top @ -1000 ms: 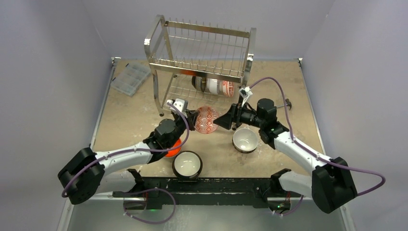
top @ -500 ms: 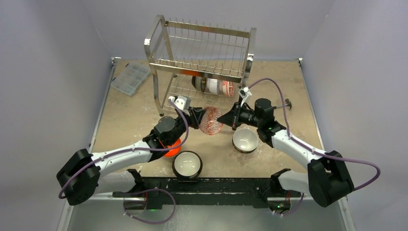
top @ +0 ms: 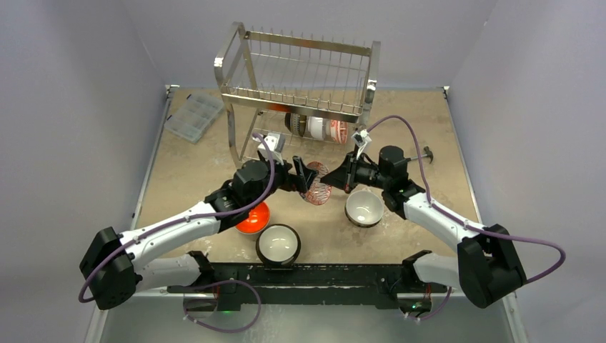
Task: Load the bowls into the dish rack
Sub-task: Adjust the bowl.
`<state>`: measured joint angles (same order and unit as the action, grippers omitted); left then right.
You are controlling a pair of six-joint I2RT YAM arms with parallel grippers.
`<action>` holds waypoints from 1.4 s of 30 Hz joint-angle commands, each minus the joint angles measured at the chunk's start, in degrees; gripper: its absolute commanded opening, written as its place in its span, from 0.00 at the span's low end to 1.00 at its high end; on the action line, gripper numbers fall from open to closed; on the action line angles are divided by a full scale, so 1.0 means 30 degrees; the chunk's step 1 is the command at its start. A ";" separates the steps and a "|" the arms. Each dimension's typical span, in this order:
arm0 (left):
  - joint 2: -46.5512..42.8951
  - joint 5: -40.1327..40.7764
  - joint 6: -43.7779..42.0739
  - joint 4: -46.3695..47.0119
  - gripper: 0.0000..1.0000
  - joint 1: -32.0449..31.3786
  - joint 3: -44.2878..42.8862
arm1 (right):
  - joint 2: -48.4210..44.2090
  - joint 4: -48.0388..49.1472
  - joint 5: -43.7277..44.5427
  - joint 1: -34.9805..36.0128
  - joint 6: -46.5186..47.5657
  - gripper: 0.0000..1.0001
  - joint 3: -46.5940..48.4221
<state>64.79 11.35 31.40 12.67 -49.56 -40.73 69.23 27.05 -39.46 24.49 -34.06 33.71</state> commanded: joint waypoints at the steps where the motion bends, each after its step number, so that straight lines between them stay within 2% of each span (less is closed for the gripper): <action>1: -0.0716 -0.1731 0.2217 -0.1995 0.94 0.0212 -0.1012 | -0.0879 0.1972 -0.1009 0.0106 0.0119 0.00 0.0204; 5: -0.0673 -0.4405 0.4176 -0.2577 0.94 0.0966 -0.1294 | -0.0987 0.2213 -0.1082 0.0099 0.0298 0.00 0.0125; 12: -0.1101 -0.9596 0.8059 -0.1223 0.94 0.3204 -0.0356 | -0.1038 0.2503 -0.1309 0.0098 0.0387 0.00 -0.0208; 17: -0.1059 -1.1776 0.9103 -0.1504 0.95 0.4029 -0.0532 | -0.1163 0.2634 -0.1249 0.0102 0.0321 0.00 -0.0228; 21: -0.0673 -1.2138 0.9147 -0.3005 0.95 0.4065 -0.0796 | -0.1205 0.2801 -0.1304 0.0098 0.0221 0.00 -0.0177; 25: -0.0734 -1.0778 0.8589 -0.5440 0.95 0.4049 -0.0959 | -0.1352 0.2848 -0.1290 0.0106 0.0193 0.00 -0.0132; 28: -0.0678 -1.0461 0.8591 -0.5716 0.95 0.4064 -0.0946 | -0.1339 0.2849 -0.1271 0.0098 0.0182 0.00 -0.0076; 32: -0.0441 -1.1343 0.9439 -0.4574 0.95 0.4051 -0.0414 | -0.1390 0.2785 -0.1315 0.0113 0.0119 0.00 0.0031; 37: -0.0438 -1.2907 1.1477 -0.0546 0.94 0.4132 0.0900 | -0.1531 0.2594 -0.1165 0.0098 0.0131 0.00 0.0165; 42: -0.0755 -1.3426 1.2310 0.1295 0.87 0.4215 0.1244 | -0.1606 0.2527 -0.0967 0.0113 0.0136 0.00 0.0126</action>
<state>63.16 -26.26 65.43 9.52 -37.39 -37.50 66.57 30.11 -41.56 24.53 -32.80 32.42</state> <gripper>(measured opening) 0.895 0.052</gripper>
